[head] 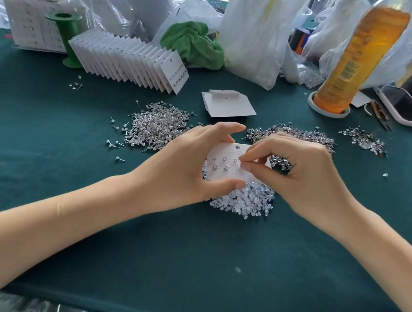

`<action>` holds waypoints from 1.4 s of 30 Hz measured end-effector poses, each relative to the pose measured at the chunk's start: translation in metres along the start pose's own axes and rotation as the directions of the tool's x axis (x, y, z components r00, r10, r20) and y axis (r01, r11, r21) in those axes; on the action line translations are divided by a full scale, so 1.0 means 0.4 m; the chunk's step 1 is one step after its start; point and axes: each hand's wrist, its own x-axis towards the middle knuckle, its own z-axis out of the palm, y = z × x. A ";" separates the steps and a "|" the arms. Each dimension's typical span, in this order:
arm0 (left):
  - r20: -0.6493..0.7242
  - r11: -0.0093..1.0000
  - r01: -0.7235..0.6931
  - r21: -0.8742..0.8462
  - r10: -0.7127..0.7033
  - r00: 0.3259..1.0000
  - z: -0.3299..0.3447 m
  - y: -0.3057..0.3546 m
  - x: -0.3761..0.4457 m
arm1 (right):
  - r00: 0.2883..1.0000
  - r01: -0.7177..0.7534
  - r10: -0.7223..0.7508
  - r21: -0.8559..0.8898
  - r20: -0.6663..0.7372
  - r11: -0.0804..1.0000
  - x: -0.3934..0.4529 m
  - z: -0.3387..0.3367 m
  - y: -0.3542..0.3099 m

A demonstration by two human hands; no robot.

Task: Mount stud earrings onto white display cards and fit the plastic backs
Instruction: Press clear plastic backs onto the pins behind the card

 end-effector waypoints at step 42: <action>-0.013 0.999 0.042 0.012 -0.042 0.999 -0.016 -0.002 0.007 | 0.919 -0.380 0.393 -0.374 -0.043 0.846 0.022 -0.106 0.085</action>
